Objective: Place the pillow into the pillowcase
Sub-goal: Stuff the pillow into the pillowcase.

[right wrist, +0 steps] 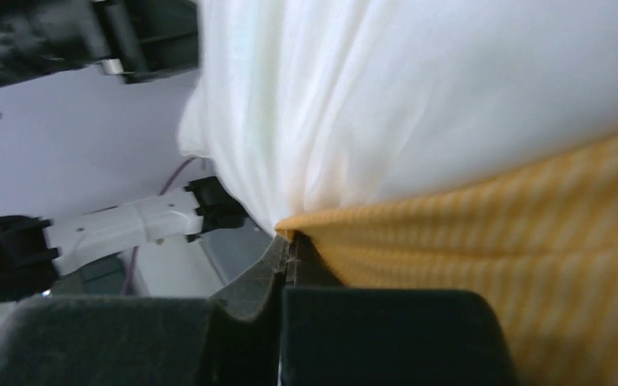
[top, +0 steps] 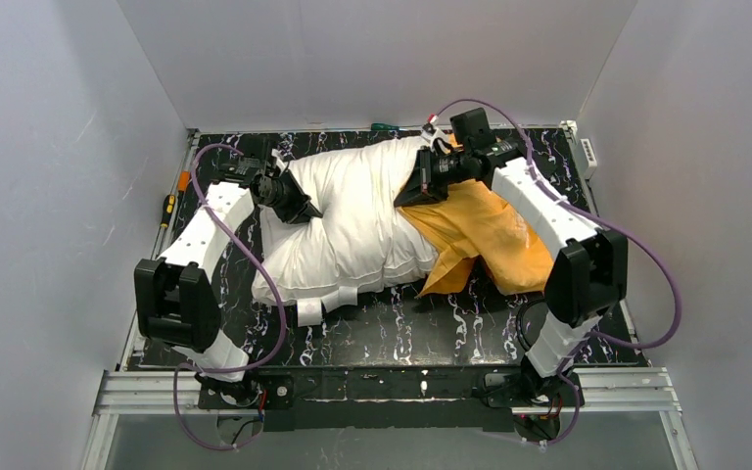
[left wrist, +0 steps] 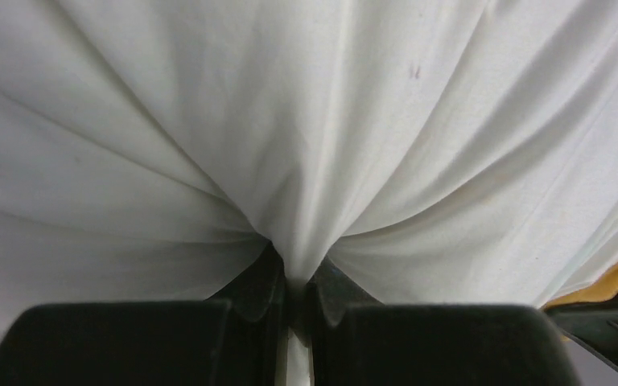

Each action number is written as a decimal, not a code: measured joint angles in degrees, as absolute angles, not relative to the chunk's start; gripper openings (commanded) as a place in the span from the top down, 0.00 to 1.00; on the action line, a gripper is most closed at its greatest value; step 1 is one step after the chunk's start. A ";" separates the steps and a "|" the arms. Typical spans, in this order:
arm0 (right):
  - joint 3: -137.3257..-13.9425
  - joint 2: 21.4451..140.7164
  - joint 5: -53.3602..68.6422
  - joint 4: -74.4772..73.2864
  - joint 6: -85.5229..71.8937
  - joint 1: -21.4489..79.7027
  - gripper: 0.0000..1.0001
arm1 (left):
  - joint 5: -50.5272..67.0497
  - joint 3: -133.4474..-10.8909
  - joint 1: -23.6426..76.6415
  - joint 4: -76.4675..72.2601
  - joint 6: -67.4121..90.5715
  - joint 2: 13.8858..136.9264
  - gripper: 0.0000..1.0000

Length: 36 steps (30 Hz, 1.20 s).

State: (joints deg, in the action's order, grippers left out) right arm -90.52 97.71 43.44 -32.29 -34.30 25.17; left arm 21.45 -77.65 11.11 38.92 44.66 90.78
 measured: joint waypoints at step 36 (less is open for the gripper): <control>-133.49 123.68 9.65 -57.98 -13.13 13.93 0.99 | 16.05 -75.35 12.62 41.17 43.31 84.53 1.00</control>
